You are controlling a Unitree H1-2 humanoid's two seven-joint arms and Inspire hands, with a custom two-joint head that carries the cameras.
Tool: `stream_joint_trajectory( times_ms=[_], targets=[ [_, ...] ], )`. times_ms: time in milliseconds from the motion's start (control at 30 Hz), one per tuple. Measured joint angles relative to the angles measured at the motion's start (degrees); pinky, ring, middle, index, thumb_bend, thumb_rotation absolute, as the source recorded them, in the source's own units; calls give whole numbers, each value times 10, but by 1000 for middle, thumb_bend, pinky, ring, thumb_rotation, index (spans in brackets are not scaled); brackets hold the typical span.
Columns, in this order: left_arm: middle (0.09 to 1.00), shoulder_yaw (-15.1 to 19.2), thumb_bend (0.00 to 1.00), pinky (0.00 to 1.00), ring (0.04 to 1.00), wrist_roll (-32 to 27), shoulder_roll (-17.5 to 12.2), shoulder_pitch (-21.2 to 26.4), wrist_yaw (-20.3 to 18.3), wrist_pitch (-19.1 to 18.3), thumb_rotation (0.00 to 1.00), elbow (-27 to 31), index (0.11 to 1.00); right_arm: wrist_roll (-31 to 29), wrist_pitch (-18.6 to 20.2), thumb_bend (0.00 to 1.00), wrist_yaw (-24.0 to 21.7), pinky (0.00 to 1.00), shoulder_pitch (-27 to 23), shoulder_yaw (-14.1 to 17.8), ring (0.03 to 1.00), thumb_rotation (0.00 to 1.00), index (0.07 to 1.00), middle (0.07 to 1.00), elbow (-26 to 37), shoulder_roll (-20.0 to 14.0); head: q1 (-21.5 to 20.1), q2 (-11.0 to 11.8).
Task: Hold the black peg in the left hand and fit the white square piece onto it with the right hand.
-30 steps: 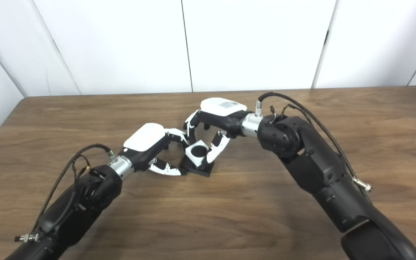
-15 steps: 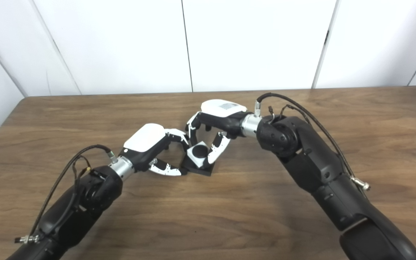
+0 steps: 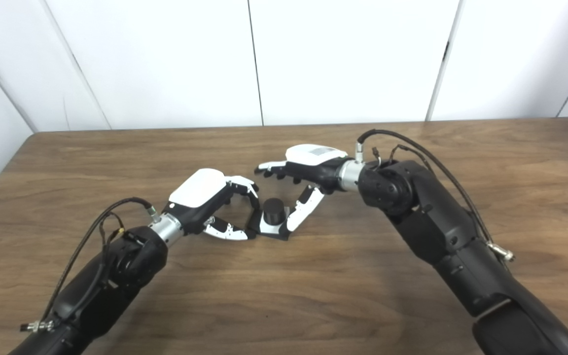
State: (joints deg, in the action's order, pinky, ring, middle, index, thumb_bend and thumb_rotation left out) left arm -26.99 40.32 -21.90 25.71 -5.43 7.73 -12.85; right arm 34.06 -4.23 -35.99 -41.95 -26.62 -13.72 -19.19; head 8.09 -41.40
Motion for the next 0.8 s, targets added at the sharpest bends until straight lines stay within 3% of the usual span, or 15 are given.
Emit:
stream_joint_trajectory(
  times_ms=[300,533,700,800],
  targets=[
    [787,0,808,574,725,0,0,0,0,1,224,-1,554,-22,8,1000,0,737,5,26,857,563,940,908,14,-2,-1,-1],
    [794,0,793,591,740,0,0,0,1,1,230,-1,559,-63,8,977,18,672,13,78,822,477,826,847,22,-18,-9,-1],
    [787,0,802,576,725,0,0,1,3,4,221,-4,546,-101,-42,895,62,662,21,120,771,436,751,787,5,-29,-15,0],
    [787,1,803,579,726,-3,0,2,4,5,218,-7,550,-127,-71,830,97,607,38,150,718,348,721,753,3,-28,-17,0]
  ],
)
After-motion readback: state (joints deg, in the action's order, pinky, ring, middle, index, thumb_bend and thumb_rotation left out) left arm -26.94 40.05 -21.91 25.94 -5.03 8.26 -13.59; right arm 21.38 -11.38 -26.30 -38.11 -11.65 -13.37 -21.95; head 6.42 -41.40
